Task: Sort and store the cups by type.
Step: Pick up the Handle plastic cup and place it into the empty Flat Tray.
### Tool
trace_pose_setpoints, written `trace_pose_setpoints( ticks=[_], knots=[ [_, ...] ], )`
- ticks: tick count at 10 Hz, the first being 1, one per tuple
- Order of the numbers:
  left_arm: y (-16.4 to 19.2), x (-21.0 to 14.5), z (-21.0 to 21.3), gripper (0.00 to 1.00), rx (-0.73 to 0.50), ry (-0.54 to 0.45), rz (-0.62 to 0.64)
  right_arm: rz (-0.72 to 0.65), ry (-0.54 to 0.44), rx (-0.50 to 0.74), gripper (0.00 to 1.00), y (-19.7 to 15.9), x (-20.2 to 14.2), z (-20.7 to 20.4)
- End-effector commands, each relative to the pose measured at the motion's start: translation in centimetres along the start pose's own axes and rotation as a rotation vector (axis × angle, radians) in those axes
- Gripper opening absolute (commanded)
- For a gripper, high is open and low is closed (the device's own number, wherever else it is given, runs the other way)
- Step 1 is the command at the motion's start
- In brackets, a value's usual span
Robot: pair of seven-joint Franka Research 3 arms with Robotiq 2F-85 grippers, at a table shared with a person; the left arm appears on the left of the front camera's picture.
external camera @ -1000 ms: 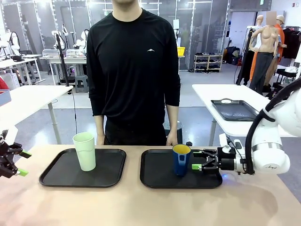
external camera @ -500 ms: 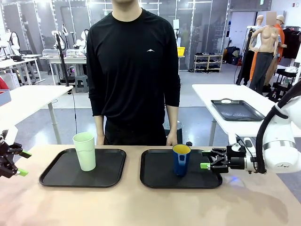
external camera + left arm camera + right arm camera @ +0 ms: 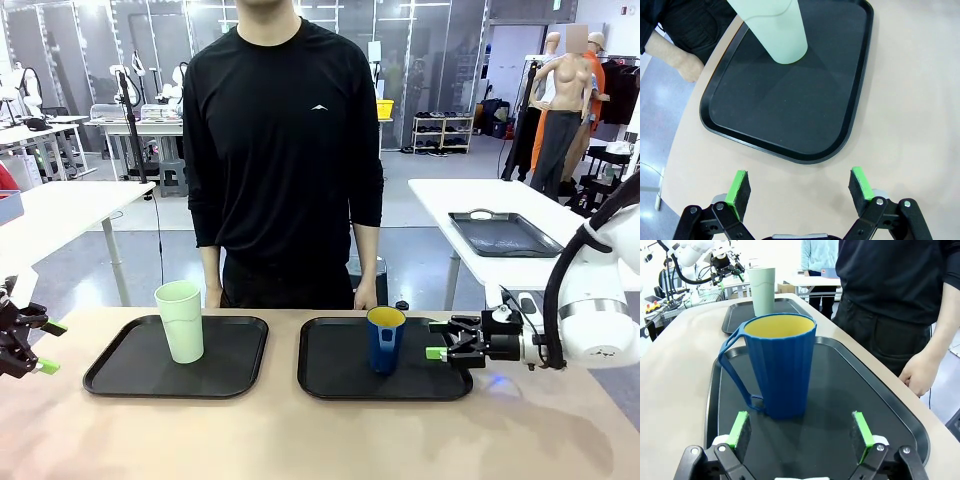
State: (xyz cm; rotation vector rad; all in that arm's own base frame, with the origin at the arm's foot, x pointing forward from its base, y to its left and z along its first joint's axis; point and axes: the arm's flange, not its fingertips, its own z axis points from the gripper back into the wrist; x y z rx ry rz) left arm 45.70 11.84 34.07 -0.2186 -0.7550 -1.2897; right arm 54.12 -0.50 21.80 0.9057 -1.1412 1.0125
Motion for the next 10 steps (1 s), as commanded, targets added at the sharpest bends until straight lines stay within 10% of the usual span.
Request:
trace_pose_setpoints(
  ticks=[1,10],
  knots=[
    [0.07,0.08,0.07,1.0,0.003,-0.024,-0.003,0.009,-0.008,0.001,1.0,-0.15,-0.05,-0.08],
    [0.07,0.08,0.07,1.0,0.003,-0.024,-0.003,0.009,-0.008,0.001,1.0,-0.15,-0.05,-0.08]
  ],
)
